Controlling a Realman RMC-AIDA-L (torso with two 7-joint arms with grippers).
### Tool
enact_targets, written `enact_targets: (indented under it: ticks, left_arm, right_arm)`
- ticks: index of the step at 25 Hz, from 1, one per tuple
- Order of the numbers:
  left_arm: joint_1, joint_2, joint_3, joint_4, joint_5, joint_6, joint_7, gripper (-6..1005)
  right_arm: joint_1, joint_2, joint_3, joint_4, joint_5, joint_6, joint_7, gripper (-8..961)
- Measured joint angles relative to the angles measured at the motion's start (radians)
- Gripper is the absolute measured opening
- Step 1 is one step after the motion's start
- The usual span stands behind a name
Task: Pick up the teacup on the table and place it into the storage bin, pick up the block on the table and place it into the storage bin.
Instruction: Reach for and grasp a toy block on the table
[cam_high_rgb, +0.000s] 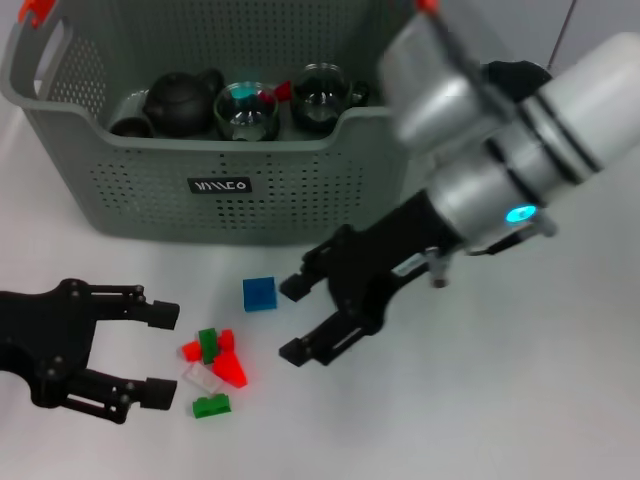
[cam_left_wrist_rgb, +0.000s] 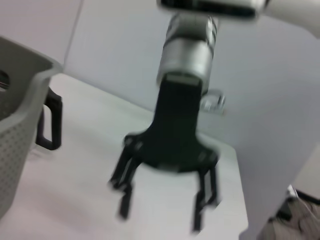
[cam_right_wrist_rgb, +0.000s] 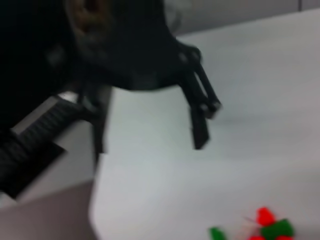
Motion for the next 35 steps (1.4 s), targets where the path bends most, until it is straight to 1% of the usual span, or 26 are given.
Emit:
enact_targets:
  ticks: [4,6,10,14,19,21,22,25,27,31,35]
  left_arm:
    - [-0.014,0.006,0.032,-0.021,0.0,0.0,-0.007,909]
    - [-0.022,0.007,0.039,-0.025,0.001,-0.001,-0.007,909]
    - [-0.046,0.008,0.04,-0.026,0.008,-0.006,-0.005,909]
    - [-0.083,-0.005,0.04,-0.027,0.028,-0.018,-0.002,909]
    - [-0.162,-0.02,0.043,-0.034,0.094,-0.031,-0.022,909]
    - [-0.204,-0.032,0.047,-0.052,0.154,-0.035,-0.053,908]
    - [-0.226,-0.041,0.052,-0.067,0.192,-0.04,-0.072,908]
    - [-0.28,-0.071,0.07,-0.125,0.302,-0.057,-0.118,908]
    - [-0.311,-0.097,0.077,-0.173,0.37,-0.07,-0.137,908]
    - [-0.35,-0.148,0.088,-0.26,0.488,-0.116,-0.156,908]
    - [-0.363,-0.183,0.138,-0.308,0.569,-0.18,-0.2,908]
  right_arm:
    - [-0.037,-0.029,0.13,-0.023,-0.001,-0.195,0.017,824]
    - [-0.06,-0.044,0.171,-0.03,-0.002,-0.247,0.022,824]
    - [-0.115,-0.068,0.223,-0.049,-0.01,-0.294,0.034,825]
    - [-0.158,-0.075,0.267,-0.054,-0.011,-0.315,0.032,825]
    - [-0.18,-0.075,0.277,-0.05,-0.015,-0.318,0.033,825]
    - [-0.183,-0.072,0.28,-0.047,-0.03,-0.319,0.04,825]
    - [-0.184,-0.069,0.284,-0.046,-0.041,-0.319,0.047,824]
    - [-0.186,-0.067,0.287,-0.042,-0.06,-0.315,0.07,824]
    - [-0.187,-0.067,0.287,-0.04,-0.064,-0.314,0.087,824]
    - [-0.197,-0.068,0.288,-0.04,-0.082,-0.308,0.113,824]
    - [-0.2,-0.067,0.298,-0.04,-0.135,-0.287,0.119,824]
